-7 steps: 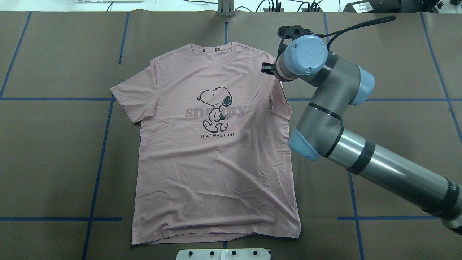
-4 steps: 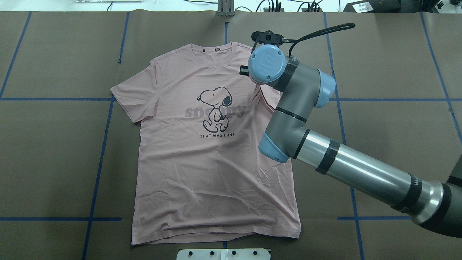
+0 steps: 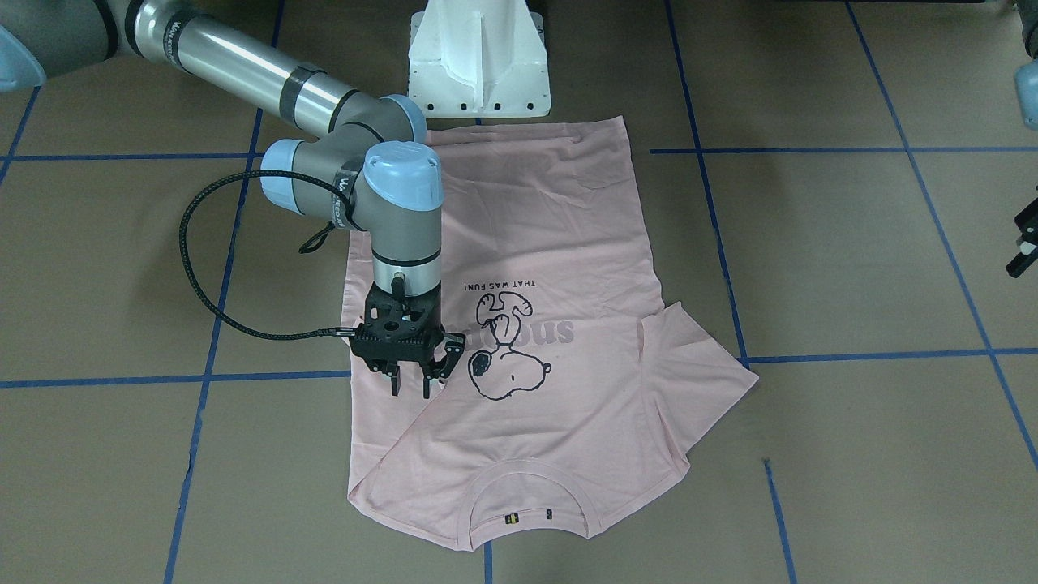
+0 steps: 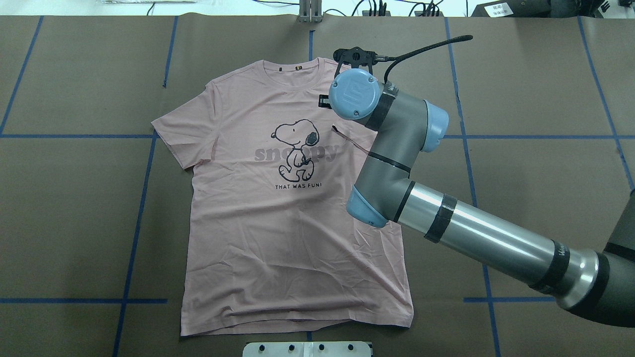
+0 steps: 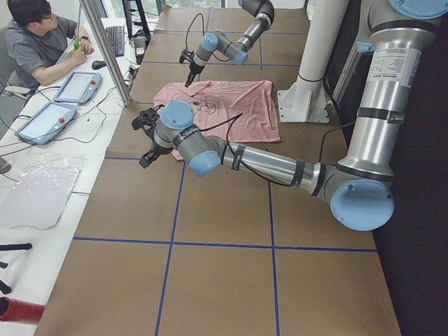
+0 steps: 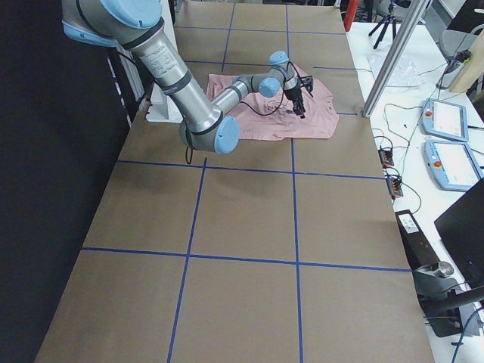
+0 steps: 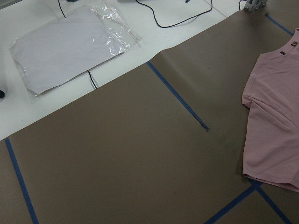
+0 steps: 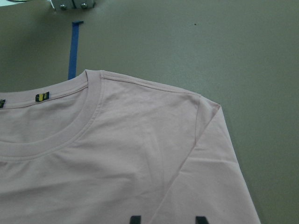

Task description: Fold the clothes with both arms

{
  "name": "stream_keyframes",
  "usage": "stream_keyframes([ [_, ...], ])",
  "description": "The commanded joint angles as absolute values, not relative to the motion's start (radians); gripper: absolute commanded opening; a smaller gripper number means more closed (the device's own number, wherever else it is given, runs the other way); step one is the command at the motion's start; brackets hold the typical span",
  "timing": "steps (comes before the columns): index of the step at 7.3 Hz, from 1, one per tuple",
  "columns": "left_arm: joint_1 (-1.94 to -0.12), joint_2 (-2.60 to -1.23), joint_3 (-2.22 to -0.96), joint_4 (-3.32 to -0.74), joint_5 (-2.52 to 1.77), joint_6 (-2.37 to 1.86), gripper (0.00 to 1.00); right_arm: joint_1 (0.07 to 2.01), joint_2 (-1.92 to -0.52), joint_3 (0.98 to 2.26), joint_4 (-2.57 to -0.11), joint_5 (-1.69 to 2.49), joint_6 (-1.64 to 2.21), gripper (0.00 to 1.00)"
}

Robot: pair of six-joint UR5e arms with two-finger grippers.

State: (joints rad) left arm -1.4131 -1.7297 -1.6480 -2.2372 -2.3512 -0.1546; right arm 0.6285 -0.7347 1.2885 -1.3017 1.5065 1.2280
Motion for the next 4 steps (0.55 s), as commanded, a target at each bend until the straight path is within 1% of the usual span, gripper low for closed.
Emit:
stream_keyframes([
  [1, -1.359, -1.73, -1.64, -2.235, -2.344, -0.166, 1.0, 0.737, -0.732, 1.293, -1.31, 1.694, 1.076, 1.0],
  [3, -1.242, -1.755, -1.64, -2.238, -2.223, -0.385, 1.0, 0.875, -0.761, 1.308, -1.295, 1.912, 0.935, 1.0],
  [4, -1.194, -1.776, -1.634, -2.237, -2.173, -0.481, 0.86, 0.953, -0.835, 1.369, -1.293, 2.007, 0.835, 1.0],
])
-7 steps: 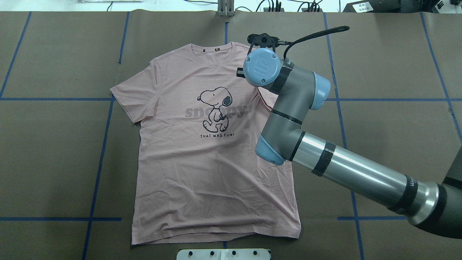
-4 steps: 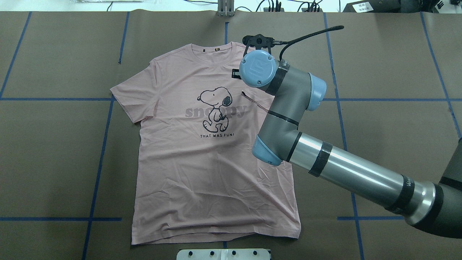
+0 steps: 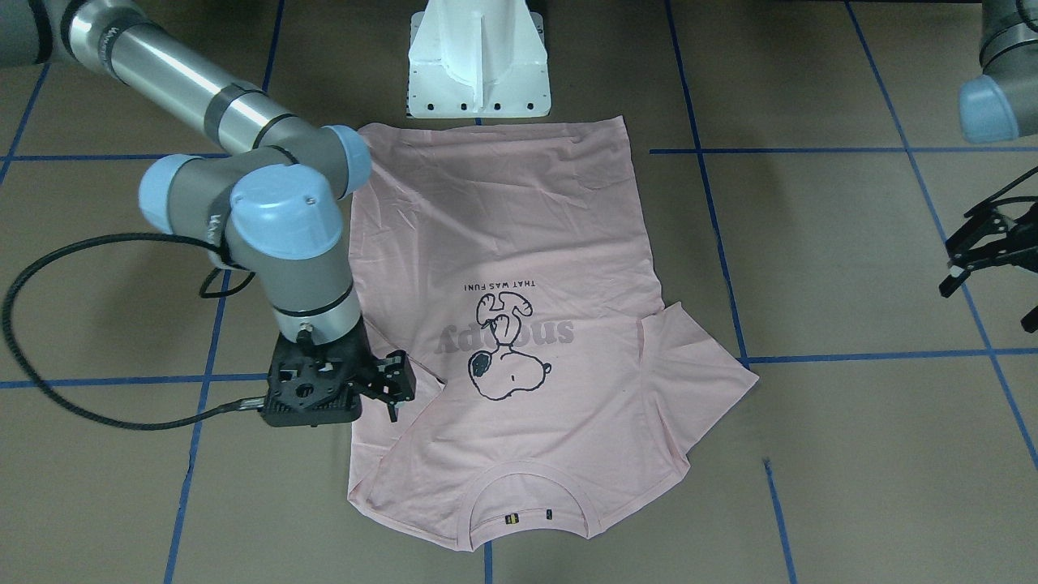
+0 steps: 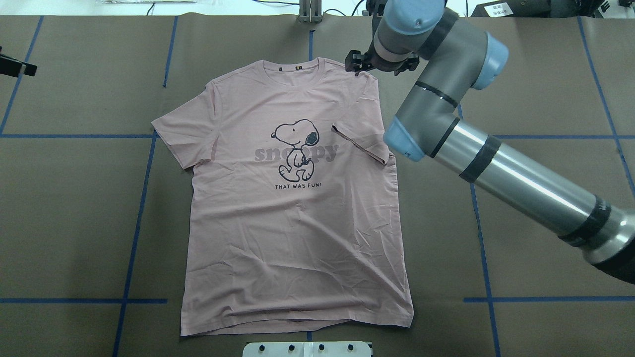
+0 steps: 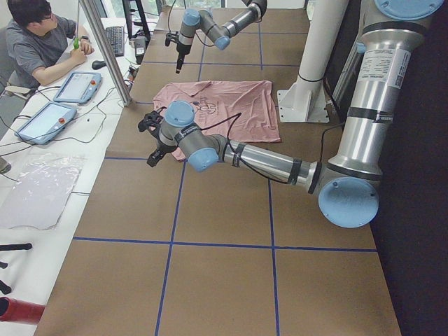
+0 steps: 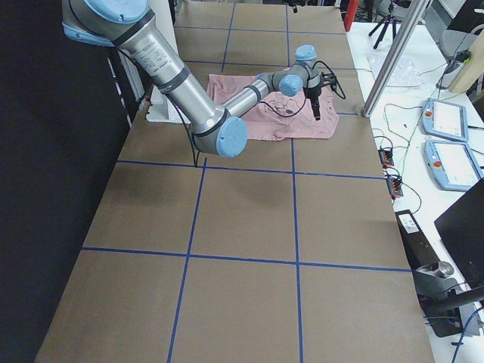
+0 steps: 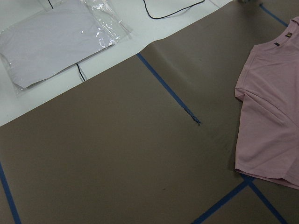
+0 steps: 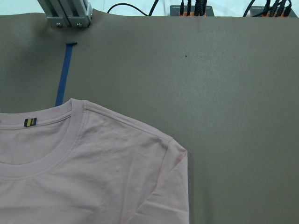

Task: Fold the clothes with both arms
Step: 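Raise the right arm away while the left arm moves toward the shirt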

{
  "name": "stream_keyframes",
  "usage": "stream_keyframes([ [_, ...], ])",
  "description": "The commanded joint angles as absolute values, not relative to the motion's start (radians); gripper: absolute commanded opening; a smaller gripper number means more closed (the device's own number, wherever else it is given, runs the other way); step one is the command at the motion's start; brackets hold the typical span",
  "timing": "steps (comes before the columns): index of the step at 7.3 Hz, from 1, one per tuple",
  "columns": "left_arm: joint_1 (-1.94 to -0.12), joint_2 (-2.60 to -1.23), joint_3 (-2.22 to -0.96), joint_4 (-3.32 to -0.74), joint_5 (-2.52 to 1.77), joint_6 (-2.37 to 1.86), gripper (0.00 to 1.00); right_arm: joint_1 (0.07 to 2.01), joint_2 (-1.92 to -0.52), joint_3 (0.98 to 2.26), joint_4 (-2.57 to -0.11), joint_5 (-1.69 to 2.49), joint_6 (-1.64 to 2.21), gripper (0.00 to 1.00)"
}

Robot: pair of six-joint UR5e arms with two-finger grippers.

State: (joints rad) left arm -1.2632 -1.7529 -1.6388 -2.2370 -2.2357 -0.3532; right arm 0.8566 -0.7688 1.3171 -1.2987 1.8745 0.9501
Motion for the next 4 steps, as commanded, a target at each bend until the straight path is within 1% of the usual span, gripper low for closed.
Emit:
stream_keyframes([
  [1, -1.137, -1.792, -1.631, -2.238, -2.102, -0.594, 0.73, 1.035, -0.92, 1.423, -1.292, 2.085, 0.692, 1.0],
  [2, -1.088, -1.799, -1.629, -2.241, -2.048, -0.679, 0.67, 1.105, -0.996, 1.448, -1.292, 2.15, 0.569, 1.0],
  [3, -1.034, -1.818, -1.609, -2.241, -1.967, -0.734, 0.67, 1.145, -1.071, 1.451, -1.226, 2.175, 0.484, 1.0],
  [4, -0.973, -1.833, -1.591, -2.246, -1.904, -0.8, 0.65, 1.157, -1.101, 1.451, -1.168, 2.199, 0.479, 1.0],
])
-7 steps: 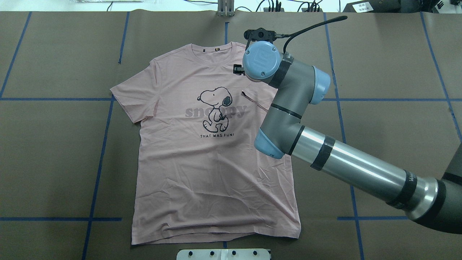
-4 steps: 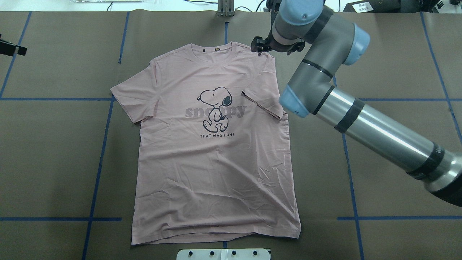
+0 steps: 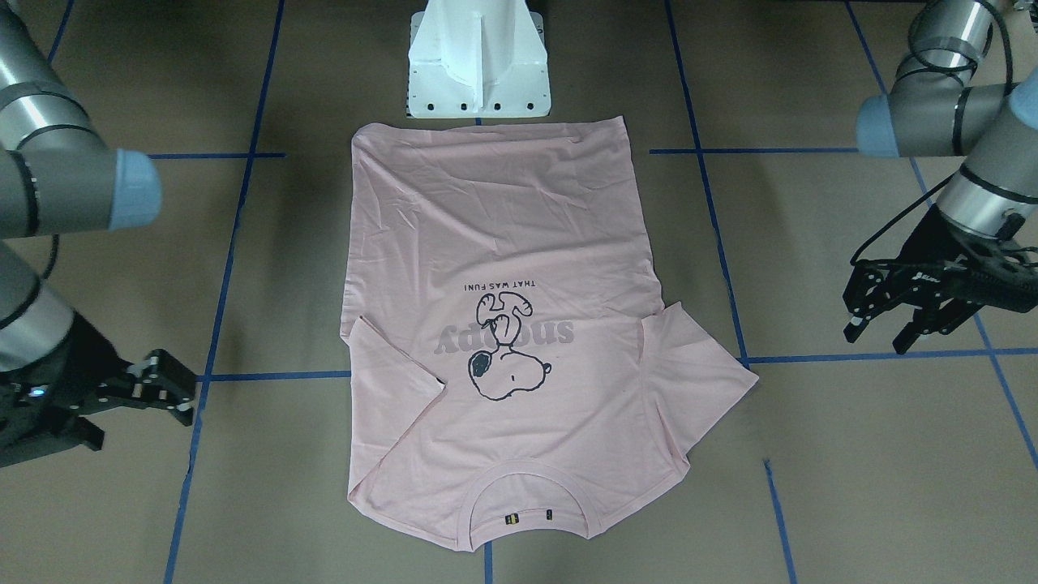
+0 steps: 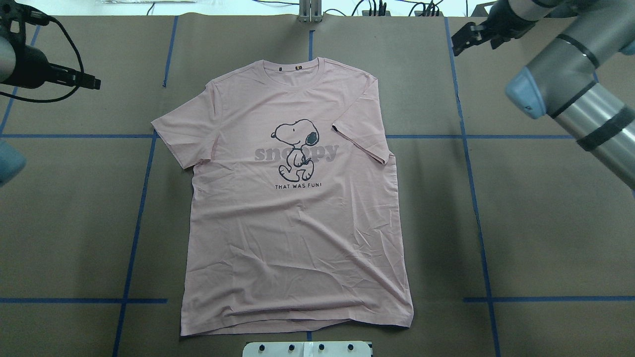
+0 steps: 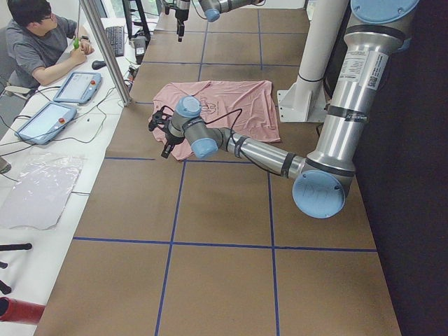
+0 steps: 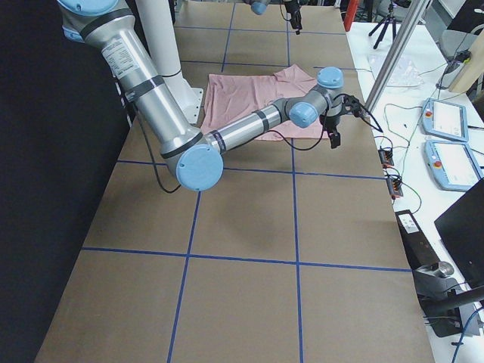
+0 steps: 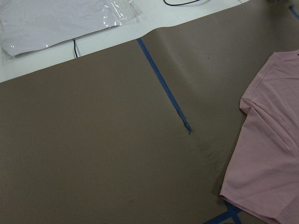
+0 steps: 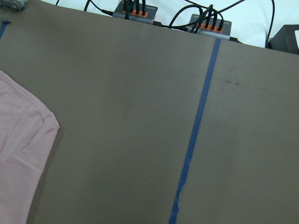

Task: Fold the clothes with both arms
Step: 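Raise the right arm away while the left arm moves toward the shirt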

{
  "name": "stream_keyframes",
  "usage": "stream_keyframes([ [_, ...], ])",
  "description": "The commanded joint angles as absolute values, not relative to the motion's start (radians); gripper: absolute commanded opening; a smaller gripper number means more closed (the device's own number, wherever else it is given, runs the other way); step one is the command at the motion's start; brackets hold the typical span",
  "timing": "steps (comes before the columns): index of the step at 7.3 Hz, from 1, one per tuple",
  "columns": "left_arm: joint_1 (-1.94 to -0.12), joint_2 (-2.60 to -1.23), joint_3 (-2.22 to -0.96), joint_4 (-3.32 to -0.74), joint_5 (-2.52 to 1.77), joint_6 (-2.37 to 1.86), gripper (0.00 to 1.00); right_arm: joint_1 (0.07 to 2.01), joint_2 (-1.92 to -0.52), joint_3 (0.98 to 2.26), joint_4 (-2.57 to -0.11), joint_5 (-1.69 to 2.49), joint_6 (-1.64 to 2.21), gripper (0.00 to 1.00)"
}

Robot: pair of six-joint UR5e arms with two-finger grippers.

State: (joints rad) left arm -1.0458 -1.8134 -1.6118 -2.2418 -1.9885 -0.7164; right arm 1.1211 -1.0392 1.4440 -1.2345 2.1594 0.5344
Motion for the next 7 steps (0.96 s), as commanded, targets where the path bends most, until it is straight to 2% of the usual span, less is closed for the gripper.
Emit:
stream_keyframes([
  [1, -0.921, -1.871, -1.528, -2.275, -1.846, -0.886, 0.62, 1.157, -1.106, 1.454, -1.163, 2.213, 0.483, 1.0],
  [3, -0.839, -1.925, -1.395, -2.37, -1.758, -1.001, 0.58, 1.157, -1.108, 1.454, -1.161, 2.21, 0.485, 1.0],
  [7, -0.815, -1.936, -1.359, -2.372, -1.743, -1.009, 0.57, 1.157, -1.109, 1.456, -1.161, 2.204, 0.486, 1.0],
])
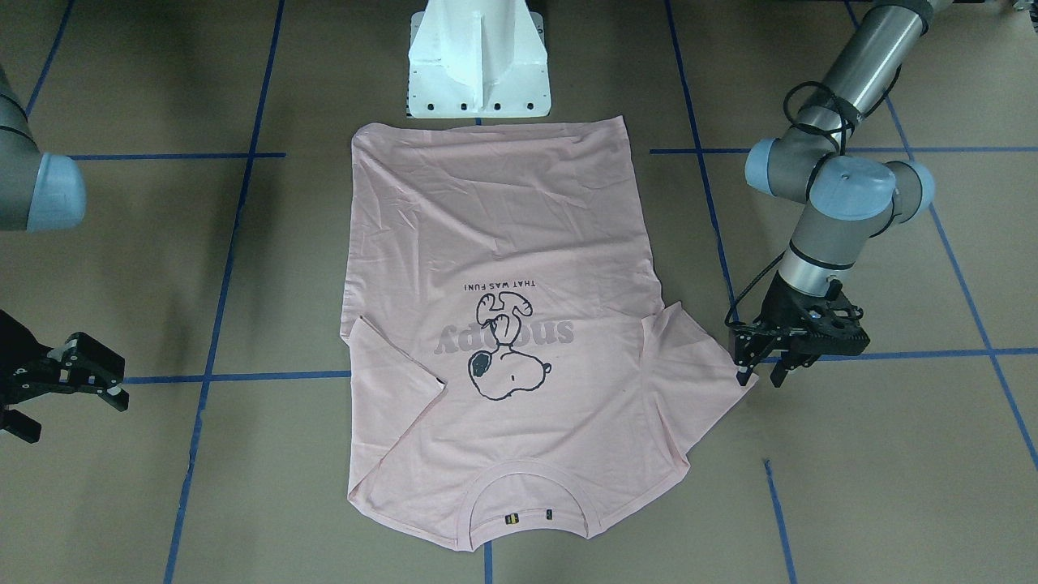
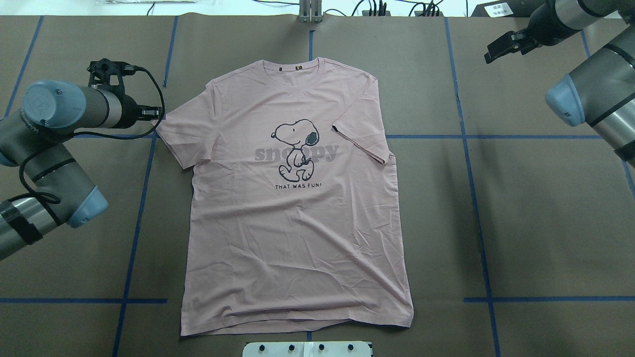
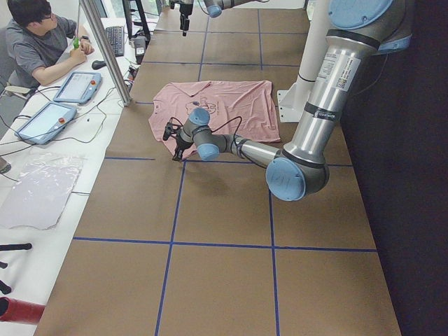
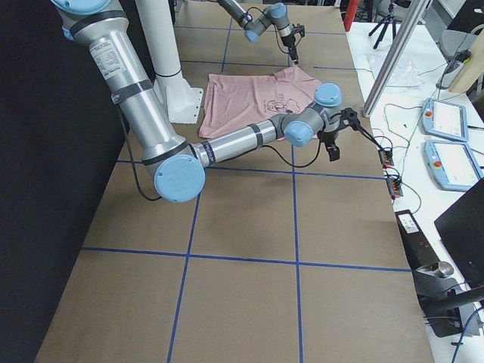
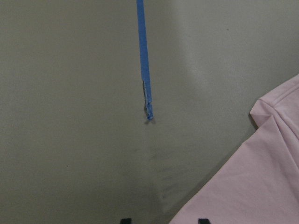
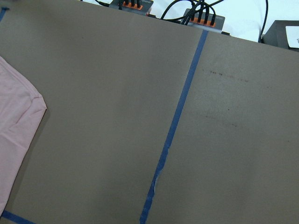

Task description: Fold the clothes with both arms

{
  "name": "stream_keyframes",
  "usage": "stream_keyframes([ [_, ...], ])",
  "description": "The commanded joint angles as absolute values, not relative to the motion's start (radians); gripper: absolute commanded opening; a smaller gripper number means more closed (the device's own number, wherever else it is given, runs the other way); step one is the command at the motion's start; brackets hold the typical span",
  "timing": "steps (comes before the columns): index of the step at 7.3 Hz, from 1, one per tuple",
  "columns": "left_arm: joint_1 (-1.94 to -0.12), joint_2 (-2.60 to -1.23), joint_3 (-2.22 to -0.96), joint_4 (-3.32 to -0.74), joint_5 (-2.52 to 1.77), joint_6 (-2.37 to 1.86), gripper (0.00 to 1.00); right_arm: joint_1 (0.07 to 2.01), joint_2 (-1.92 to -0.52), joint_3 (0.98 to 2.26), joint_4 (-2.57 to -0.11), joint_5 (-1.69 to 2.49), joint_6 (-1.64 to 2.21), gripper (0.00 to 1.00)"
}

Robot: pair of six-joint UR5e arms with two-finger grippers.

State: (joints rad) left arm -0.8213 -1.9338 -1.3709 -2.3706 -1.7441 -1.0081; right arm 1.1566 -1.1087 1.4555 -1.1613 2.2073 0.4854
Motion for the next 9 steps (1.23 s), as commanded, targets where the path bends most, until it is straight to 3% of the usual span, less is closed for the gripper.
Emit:
stream_keyframes([
  [1, -0.813, -1.936, -1.359, -2.372, -1.743, -1.009, 0.56, 1.157, -1.109, 1.456, -1.161, 2.203, 0.486, 1.0],
  [8, -0.805, -1.937, -1.353, -2.372, -1.743, -0.999, 0.49, 1.158, -1.118, 1.454, -1.161, 2.203, 0.485, 1.0],
  [9, -0.804, -1.937, -1.353, -2.372, -1.743, -0.999, 0.33, 1.16, -1.118, 1.454, -1.161, 2.203, 0.485, 1.0],
])
